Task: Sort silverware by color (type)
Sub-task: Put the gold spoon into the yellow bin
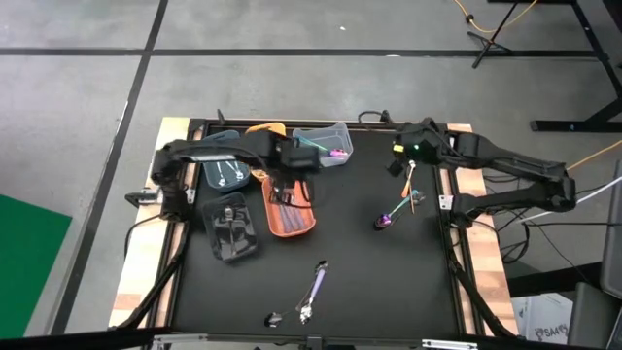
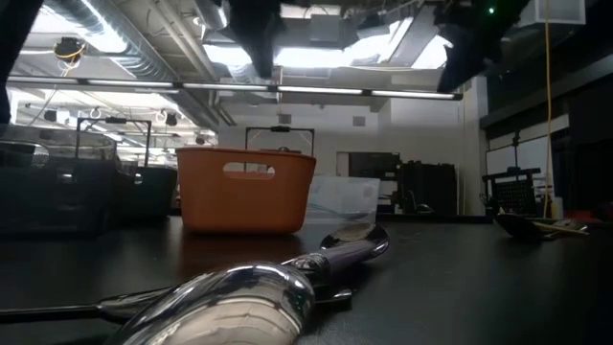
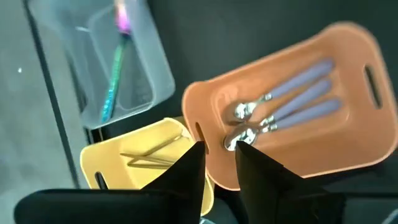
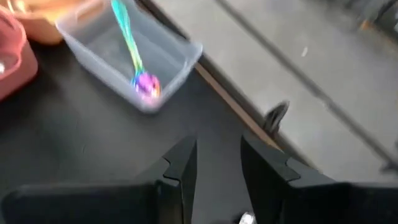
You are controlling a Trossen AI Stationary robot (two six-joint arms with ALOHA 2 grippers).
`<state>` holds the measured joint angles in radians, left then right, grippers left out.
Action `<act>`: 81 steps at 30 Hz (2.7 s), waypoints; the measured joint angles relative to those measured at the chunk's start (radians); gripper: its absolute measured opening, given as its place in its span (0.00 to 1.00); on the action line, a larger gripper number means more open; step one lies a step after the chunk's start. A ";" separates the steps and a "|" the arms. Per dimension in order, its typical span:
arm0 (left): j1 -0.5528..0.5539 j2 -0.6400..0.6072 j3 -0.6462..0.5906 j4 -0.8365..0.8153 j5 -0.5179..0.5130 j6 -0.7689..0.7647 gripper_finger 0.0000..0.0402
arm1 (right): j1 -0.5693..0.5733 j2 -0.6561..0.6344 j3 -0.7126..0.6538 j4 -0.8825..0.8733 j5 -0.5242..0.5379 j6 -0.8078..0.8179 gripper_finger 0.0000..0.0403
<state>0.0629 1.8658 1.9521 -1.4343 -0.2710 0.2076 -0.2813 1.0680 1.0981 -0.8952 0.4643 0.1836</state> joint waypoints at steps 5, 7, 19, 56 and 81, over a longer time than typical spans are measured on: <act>-0.005 -0.146 -0.113 0.103 0.000 -0.097 0.21 | -0.046 0.001 0.000 -0.145 -0.054 0.117 0.27; -0.013 -0.207 -0.186 0.165 0.000 -0.126 0.21 | -0.048 0.000 -0.013 -0.185 -0.057 0.169 0.27; -0.069 -0.414 -0.568 0.445 0.000 -0.229 0.21 | -0.047 -0.004 -0.270 -0.205 -0.247 0.412 0.27; -0.079 -0.402 -0.696 0.645 0.000 -0.224 0.21 | -0.047 -0.004 -0.637 0.079 -0.203 0.603 0.27; -0.079 -0.402 -0.695 0.687 0.000 -0.223 0.21 | -0.047 -0.003 -0.644 0.089 -0.160 0.604 0.27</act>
<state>-0.0162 1.4635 1.2568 -0.7471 -0.2714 -0.0158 -0.3279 1.0655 0.4541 -0.8065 0.3040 0.7879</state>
